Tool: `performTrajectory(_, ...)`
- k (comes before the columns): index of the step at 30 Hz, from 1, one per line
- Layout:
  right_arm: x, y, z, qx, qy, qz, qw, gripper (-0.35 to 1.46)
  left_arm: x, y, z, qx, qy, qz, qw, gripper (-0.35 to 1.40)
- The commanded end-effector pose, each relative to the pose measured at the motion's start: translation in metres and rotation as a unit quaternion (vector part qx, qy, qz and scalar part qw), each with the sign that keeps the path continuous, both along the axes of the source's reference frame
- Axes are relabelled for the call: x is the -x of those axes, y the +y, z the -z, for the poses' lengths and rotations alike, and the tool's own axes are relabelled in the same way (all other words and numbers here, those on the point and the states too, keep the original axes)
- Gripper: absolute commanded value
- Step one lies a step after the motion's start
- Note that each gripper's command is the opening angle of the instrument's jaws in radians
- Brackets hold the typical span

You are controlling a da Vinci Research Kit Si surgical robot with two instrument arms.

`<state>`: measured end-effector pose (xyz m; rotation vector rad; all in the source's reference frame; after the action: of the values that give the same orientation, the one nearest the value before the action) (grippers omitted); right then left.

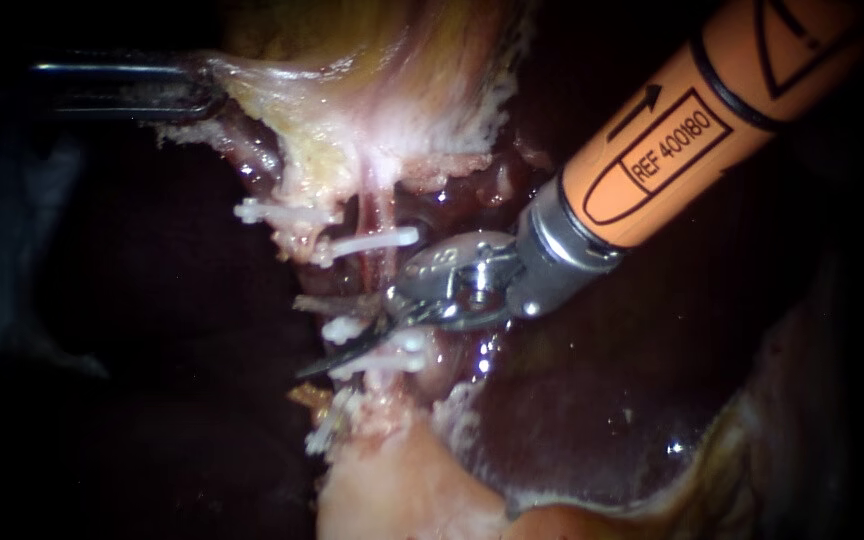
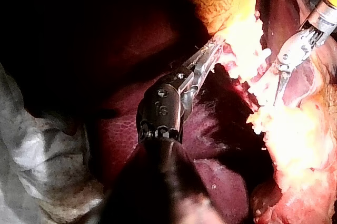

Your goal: Go to the cutting position right tube

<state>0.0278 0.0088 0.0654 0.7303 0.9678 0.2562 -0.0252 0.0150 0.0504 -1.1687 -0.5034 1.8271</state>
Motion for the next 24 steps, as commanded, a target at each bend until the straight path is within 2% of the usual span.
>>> performTrajectory(1,0.0,0.0,0.0001,0.0,0.0,0.0,1.0,0.88,0.0,0.0,0.0,0.0,0.0,0.0,1.0,-0.35)
performTrajectory(5,0.0002,0.0001,0.0008,-0.003,0.008,-0.004,1.0,1.03,0.0,0.0,0.0,0.0,0.0,0.0,1.0,-0.35)
performTrajectory(9,0.0013,0.0005,0.0024,-0.014,0.017,-0.011,0.9997,1.23,-0.0002,0.0001,0.0001,0.0,0.0,-0.001,1.0,-0.35)
performTrajectory(15,0.0049,0.0007,0.004,-0.026,0.023,-0.009,0.9994,1.3,-0.0007,0.0003,0.0004,-0.002,-0.002,-0.002,1.0,-0.35)
performTrajectory(24,0.0088,0.0014,0.004,-0.034,0.015,-0.018,0.9991,1.33,-0.0012,0.0005,0.0015,-0.005,-0.004,-0.004,1.0,-0.35)
